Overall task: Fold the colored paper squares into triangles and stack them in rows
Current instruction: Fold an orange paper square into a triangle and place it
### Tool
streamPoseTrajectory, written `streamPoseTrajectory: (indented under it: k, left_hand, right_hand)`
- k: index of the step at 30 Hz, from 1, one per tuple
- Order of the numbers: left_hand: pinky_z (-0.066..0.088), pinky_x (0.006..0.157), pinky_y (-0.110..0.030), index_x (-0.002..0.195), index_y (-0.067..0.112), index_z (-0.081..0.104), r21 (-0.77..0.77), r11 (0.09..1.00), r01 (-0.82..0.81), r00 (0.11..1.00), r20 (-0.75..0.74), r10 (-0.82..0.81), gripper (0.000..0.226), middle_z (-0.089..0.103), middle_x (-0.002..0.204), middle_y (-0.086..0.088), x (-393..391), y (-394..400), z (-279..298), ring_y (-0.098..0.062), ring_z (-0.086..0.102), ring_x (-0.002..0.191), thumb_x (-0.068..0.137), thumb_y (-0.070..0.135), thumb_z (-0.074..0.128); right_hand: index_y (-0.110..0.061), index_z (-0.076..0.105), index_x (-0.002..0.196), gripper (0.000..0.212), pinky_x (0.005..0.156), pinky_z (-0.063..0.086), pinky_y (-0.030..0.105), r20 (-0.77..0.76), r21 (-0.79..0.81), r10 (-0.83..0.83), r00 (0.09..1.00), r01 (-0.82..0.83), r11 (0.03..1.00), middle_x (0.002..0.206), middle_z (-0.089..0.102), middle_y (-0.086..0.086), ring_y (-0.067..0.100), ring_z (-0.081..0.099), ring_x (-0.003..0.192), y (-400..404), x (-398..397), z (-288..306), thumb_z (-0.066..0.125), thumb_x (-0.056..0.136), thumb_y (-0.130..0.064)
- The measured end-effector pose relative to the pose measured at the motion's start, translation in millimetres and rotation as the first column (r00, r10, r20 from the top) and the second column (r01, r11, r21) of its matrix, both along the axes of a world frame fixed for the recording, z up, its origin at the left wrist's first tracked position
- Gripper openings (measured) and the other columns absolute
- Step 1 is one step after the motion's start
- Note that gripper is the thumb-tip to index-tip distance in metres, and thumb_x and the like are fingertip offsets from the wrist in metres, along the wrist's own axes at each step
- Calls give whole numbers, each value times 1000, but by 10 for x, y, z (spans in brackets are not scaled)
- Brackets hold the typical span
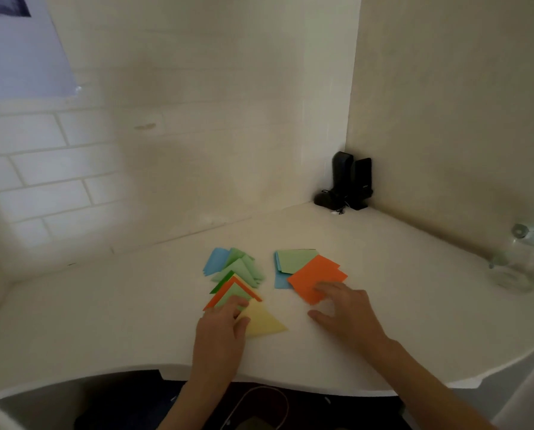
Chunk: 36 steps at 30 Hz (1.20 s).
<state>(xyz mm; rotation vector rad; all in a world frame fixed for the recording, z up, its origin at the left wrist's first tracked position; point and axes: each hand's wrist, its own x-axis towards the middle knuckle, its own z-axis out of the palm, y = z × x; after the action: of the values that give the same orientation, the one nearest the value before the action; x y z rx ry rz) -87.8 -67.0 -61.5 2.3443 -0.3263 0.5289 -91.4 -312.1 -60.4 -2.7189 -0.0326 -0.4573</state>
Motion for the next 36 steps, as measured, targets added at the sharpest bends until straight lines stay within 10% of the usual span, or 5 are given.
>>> streamPoseTrajectory:
  k: [7, 14, 23, 36]
  left_hand:
    - [34, 63, -31, 92, 27, 62, 109, 990, -89, 996, 40, 85, 33, 65, 84, 10, 103, 198, -109, -19, 53, 75, 67, 15, 79]
    - [36, 63, -28, 87, 27, 60, 106, 989, -101, 992, 91, 92, 42, 55, 87, 8, 208, 224, -104, -17, 49, 77, 56, 10, 84]
    - [36, 66, -5, 89, 25, 60, -76, 987, 142, 988, 76, -137, 32, 51, 83, 17, 38, -218, -9, 0, 48, 74, 73, -1, 67]
    - [45, 83, -33, 100, 22, 60, 58, 855, 515, 857, -4, -516, 24, 61, 101, 6, -49, -1057, -155, -12, 53, 96, 81, 32, 49]
  right_hand:
    - [-37, 49, 119, 38, 88, 29, 30, -78, -54, -52, 996, 48, 997, 120, 53, -16, 6, 48, 113, 60, 202, -26, 53, 85, -53]
    - [-34, 65, 90, 15, 71, 14, 27, 99, -154, -43, 994, 58, 986, 91, 67, -15, 6, 58, 92, 76, 211, -84, 52, 89, -43]
    - [-27, 72, 74, 27, 73, 29, 32, 473, -188, 7, 881, 93, 978, 87, 69, -10, 13, 61, 86, -130, -124, 79, 47, 80, -39]
    - [-39, 64, 85, 18, 65, 39, 26, 158, -62, 63, 985, -53, 997, 79, 62, -20, 3, 59, 80, -285, -592, -113, 52, 78, -50]
